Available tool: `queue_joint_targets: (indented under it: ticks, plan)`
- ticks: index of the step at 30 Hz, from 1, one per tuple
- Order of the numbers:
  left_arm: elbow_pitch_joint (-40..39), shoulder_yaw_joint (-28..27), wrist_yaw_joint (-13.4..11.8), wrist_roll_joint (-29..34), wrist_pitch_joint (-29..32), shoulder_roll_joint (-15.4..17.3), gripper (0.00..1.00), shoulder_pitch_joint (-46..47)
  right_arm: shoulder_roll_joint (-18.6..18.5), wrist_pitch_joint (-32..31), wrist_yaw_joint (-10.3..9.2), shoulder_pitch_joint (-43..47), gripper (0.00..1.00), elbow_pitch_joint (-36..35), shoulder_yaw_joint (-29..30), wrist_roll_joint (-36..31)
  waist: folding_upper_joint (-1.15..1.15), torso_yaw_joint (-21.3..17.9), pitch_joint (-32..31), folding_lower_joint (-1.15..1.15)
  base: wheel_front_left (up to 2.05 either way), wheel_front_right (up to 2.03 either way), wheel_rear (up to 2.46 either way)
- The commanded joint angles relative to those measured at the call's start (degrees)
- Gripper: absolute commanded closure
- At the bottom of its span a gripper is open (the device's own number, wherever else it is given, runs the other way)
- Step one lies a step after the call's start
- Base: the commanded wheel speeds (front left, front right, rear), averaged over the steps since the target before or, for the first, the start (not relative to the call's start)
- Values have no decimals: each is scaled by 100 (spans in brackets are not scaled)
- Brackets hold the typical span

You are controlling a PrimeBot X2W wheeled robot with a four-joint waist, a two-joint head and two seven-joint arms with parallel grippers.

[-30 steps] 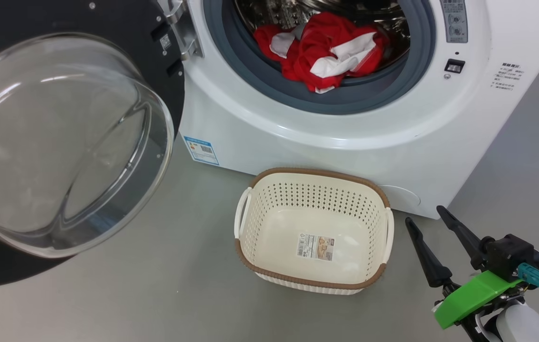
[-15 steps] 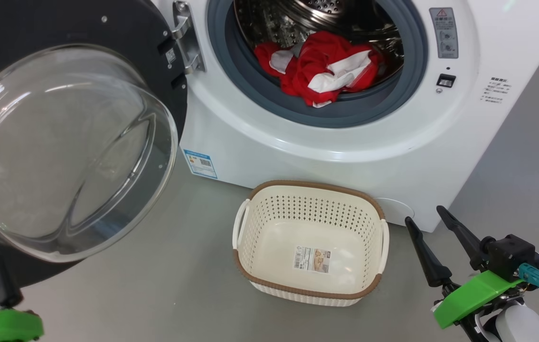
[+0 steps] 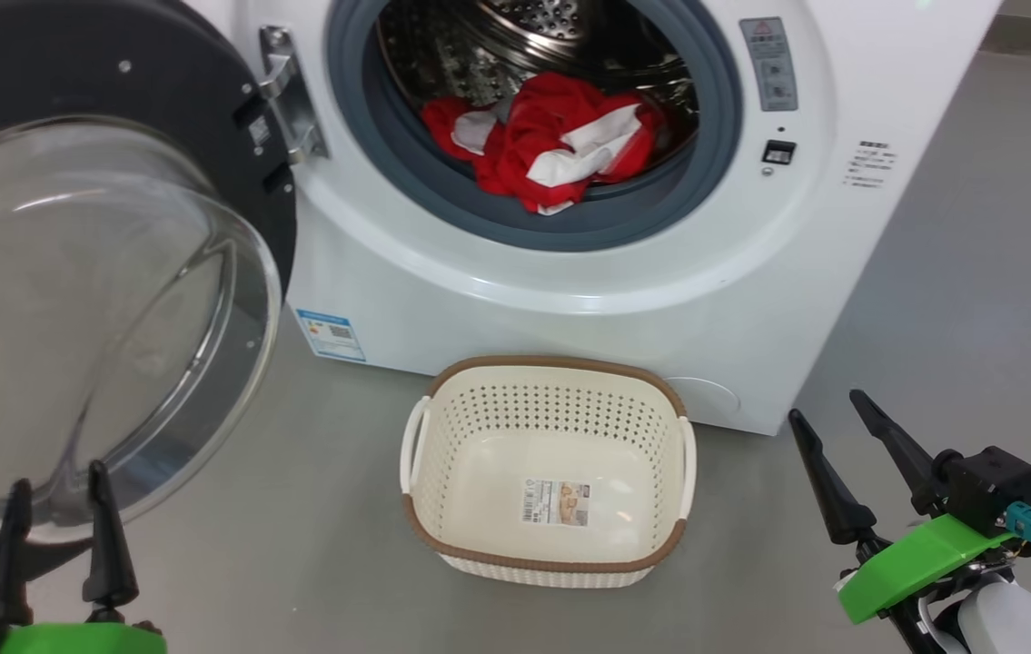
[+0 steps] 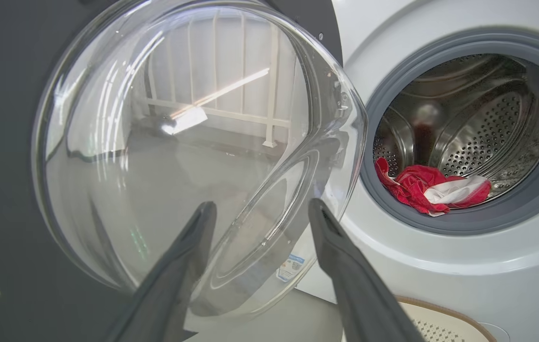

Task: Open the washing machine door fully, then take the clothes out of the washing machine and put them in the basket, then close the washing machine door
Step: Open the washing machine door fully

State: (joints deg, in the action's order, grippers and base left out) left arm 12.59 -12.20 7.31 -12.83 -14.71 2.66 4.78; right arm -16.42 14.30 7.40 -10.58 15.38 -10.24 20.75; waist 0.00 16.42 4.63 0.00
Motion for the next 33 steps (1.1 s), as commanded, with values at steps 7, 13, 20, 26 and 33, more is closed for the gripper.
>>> queue_joint_targets:
  ticks: [7,13,20,26,33]
  plan:
    - [-288,257,17,-160,-29,224,0,3,-2,70,9,-8,0,-169,-18,-32,0,-552,1,0,0,0,0]
    - [-371,494,17,-270,-29,275,0,-109,42,70,9,35,0,-179,40,-37,0,-996,-13,0,0,0,0]
    - [-460,674,17,-356,-29,298,0,-206,110,70,9,71,0,-203,145,-34,0,-1450,6,0,0,0,0]
    - [-461,793,17,-396,-29,293,0,-255,149,70,9,103,0,-212,205,-26,0,-1721,-18,0,0,0,0]
    - [-441,847,17,-440,-29,302,0,-337,177,70,9,156,0,-237,251,-25,0,-2017,-81,0,0,0,0]
